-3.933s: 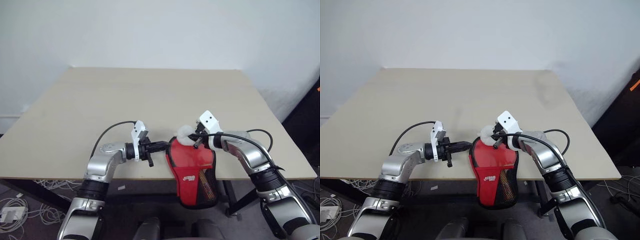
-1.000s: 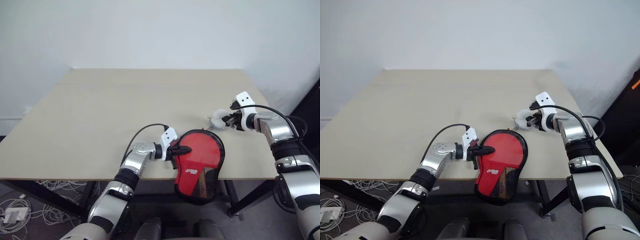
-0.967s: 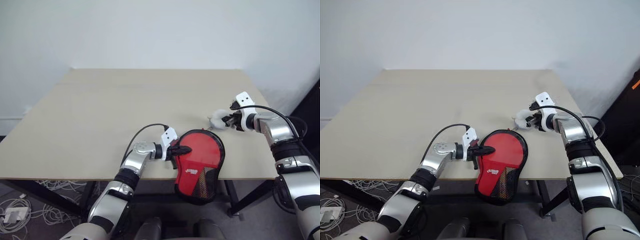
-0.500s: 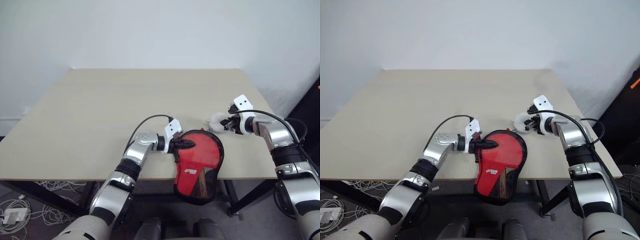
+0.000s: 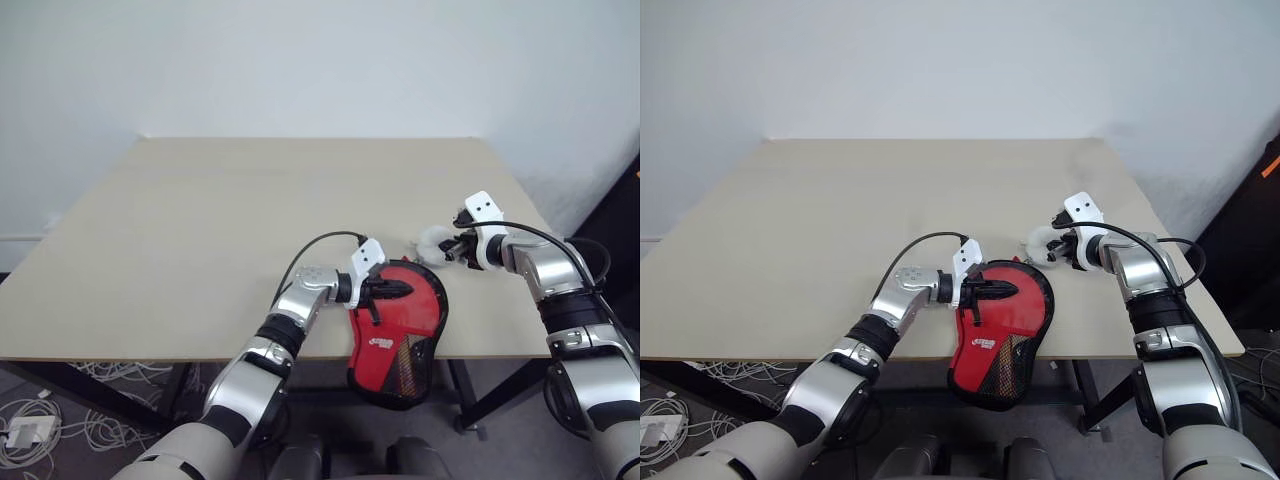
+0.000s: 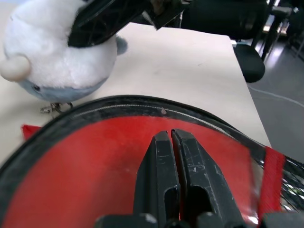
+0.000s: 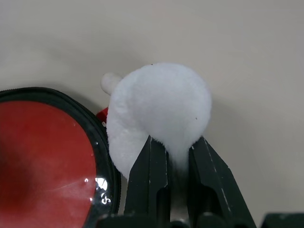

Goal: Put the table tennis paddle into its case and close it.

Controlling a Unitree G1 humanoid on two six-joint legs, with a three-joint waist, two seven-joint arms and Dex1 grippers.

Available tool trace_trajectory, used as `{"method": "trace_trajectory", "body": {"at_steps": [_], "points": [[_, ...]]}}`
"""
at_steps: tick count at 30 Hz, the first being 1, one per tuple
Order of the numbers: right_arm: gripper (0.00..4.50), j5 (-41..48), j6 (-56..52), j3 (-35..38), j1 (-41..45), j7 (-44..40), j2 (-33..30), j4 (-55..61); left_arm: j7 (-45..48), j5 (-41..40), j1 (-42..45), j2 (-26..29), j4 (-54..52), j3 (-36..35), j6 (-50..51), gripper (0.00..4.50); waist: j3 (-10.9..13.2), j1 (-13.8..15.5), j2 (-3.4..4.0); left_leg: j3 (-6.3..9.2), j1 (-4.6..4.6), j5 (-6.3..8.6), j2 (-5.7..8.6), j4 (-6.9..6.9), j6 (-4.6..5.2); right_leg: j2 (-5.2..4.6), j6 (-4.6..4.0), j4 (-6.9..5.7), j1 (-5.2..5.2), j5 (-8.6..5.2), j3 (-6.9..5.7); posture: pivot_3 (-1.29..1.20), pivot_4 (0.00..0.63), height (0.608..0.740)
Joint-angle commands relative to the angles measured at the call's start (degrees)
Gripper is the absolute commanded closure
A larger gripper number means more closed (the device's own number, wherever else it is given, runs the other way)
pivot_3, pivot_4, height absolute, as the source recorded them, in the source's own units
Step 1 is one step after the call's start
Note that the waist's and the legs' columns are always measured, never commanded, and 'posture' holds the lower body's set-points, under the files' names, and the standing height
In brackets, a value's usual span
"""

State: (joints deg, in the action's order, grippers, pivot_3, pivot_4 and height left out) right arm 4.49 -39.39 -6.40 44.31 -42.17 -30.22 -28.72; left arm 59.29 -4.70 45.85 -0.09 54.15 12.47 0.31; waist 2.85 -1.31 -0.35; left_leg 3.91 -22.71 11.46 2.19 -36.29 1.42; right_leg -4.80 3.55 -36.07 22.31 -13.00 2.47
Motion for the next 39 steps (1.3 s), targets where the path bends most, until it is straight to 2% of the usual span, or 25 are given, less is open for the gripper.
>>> {"method": "trace_trajectory", "body": {"at_steps": [1, 8, 26, 39], "points": [[4.46, 0.78, -0.30, 1.92, 0.87, 0.59, -0.29, 2.81, -1.68, 1.70, 2.78, -0.36, 3.89, -0.67, -3.64, 4.50, 0.00, -0.01, 0.00, 0.00, 0.00, 0.00, 0.00, 0.00, 0.00, 0.00, 0.00, 0.00, 0.00, 0.00, 0.00, 0.00, 0.000, 0.739], [4.46, 0.92, -1.59, 2.25, 0.52, 0.46, -0.56, 4.03, -1.27, 4.20, 2.99, 0.07, 8.13, 0.10, -6.49, 4.50, 0.00, 0.01, 0.00, 0.00, 0.01, 0.01, 0.01, 0.00, 0.01, 0.00, 0.01, 0.00, -0.01, 0.00, 0.00, 0.00, 0.000, 0.739], [4.46, 0.97, -3.30, 2.31, 0.38, -0.41, -1.26, 5.05, 0.27, 8.56, 0.49, 1.12, 9.68, 1.71, -7.51, 4.50, -0.02, -0.02, 0.02, 0.00, 0.05, 0.01, -0.01, 0.00, 0.01, 0.00, 0.01, -0.02, -0.04, 0.00, 0.00, 0.00, 0.000, 0.739], [4.46, -0.59, -2.74, 0.44, -4.70, -4.21, -6.62, 6.54, 0.05, 9.43, -0.68, 1.41, 9.59, 2.12, -8.14, 4.50, -0.09, 0.02, 0.08, 0.00, 0.08, 0.03, 0.00, -0.03, 0.04, -0.01, 0.03, 0.01, -0.11, -0.02, -0.01, 0.00, 0.000, 0.739]]}}
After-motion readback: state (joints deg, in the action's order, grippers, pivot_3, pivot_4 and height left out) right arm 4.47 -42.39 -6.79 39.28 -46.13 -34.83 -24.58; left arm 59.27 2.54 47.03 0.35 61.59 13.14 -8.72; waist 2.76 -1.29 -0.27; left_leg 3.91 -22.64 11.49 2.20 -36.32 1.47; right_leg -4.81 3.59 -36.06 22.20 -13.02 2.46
